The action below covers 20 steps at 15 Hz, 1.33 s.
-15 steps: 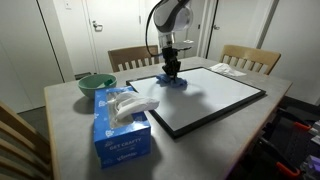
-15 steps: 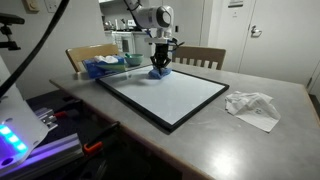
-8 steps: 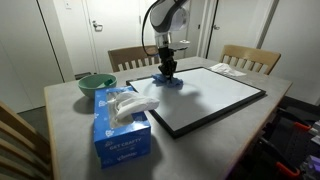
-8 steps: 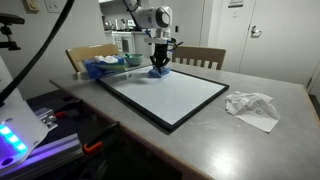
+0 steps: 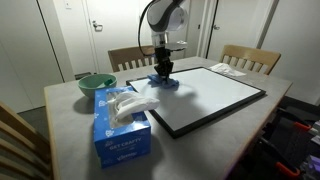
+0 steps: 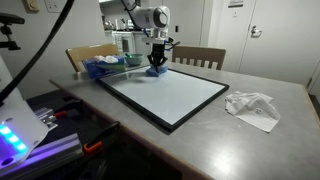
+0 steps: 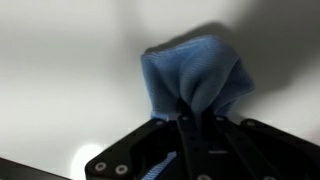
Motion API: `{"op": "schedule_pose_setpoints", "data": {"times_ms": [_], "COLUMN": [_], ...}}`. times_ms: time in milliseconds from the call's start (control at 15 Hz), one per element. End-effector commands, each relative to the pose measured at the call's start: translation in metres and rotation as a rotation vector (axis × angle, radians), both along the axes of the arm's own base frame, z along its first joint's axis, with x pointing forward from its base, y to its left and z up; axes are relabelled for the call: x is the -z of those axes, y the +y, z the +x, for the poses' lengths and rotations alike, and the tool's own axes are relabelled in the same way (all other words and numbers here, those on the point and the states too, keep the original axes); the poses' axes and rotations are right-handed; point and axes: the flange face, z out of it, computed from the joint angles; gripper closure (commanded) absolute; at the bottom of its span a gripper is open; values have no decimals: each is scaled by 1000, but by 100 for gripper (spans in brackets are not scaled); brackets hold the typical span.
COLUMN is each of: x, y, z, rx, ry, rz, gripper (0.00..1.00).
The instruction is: Use the blue cloth to wipe the whiteboard
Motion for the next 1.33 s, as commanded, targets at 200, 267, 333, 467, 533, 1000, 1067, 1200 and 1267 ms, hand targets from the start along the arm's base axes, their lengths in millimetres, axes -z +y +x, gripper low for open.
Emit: {"op": "schedule_pose_setpoints", "data": {"times_ms": [200, 267, 333, 467, 533, 1000, 1067, 1200, 1267], "x": [5, 4, 3, 2, 3, 24, 25, 25, 25], "y": [1, 0, -1, 2, 5, 23, 25, 26, 27], "z": [-5, -11, -15, -25, -29, -48, -51, -56, -58], "rx": [30, 39, 43, 40, 42, 69, 74, 85, 91], "ry": [76, 102, 128, 168, 177, 215, 221, 221, 224], "rz": [35, 29, 27, 37, 42, 78, 82, 85, 89], "gripper": [97, 97, 97, 97, 97, 97, 97, 97, 97]}}
